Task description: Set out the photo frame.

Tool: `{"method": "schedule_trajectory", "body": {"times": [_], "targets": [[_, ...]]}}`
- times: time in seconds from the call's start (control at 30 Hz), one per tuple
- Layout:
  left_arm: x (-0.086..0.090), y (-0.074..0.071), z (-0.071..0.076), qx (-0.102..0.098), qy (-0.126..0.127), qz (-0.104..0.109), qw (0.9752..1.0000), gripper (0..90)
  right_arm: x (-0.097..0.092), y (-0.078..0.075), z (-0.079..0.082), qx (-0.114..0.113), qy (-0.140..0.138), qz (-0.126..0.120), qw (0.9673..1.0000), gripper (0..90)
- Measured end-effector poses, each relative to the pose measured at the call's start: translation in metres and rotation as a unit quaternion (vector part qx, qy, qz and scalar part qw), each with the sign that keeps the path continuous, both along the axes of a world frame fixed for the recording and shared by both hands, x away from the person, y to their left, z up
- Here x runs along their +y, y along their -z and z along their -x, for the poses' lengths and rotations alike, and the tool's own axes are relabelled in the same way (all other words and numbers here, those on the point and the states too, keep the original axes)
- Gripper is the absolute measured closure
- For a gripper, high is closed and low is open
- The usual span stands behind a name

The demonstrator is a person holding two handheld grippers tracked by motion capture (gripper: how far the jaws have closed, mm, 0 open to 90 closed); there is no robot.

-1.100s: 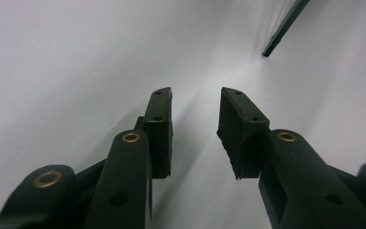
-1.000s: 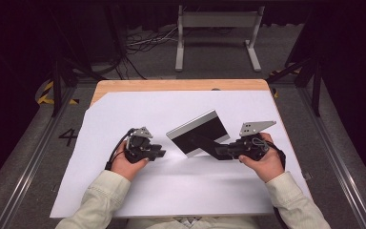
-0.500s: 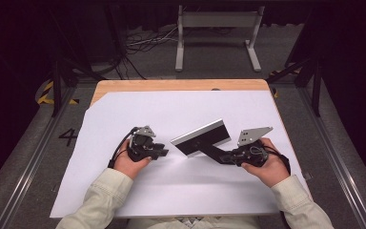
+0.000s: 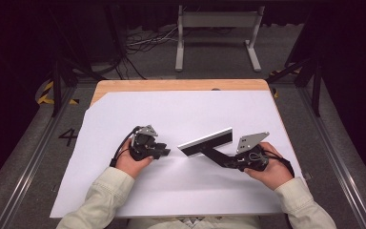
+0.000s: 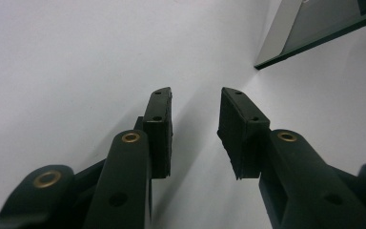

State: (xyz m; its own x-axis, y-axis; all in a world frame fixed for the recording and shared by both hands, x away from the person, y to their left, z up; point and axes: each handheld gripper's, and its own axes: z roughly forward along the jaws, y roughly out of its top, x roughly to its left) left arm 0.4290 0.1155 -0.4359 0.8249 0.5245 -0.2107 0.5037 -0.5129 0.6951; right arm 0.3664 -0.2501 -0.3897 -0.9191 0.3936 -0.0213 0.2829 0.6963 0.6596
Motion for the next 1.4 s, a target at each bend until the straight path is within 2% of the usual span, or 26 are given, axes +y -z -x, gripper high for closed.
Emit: {"method": "schedule_trajectory", "body": {"times": [0.17, 0.4, 0.97, 1.13, 1.4], "targets": [[0.000, 0.000, 0.000, 0.000, 0.000, 0.000, 1.0000, 65.8, -0.002, 0.002, -0.001, 0.000, 0.000, 0.002, 1.0000, 83.4], [0.000, 0.000, 0.000, 0.001, 0.000, 0.000, 1.0000, 65.7, -0.001, 0.003, 0.001, -0.009, -0.005, 0.025, 0.9996, 82.8], [0.000, 0.000, 0.000, 0.006, 0.001, 0.000, 1.0000, 65.5, -0.005, 0.011, 0.002, 0.009, 0.009, 0.044, 0.9990, 78.0], [-0.001, 0.001, 0.000, 0.007, 0.001, 0.000, 1.0000, 65.4, -0.006, 0.013, 0.001, 0.012, 0.015, 0.045, 0.9988, 72.1], [-0.002, 0.001, -0.001, 0.006, 0.002, 0.000, 1.0000, 65.3, -0.007, 0.013, 0.001, 0.014, 0.015, 0.049, 0.9986, 73.3]]}}
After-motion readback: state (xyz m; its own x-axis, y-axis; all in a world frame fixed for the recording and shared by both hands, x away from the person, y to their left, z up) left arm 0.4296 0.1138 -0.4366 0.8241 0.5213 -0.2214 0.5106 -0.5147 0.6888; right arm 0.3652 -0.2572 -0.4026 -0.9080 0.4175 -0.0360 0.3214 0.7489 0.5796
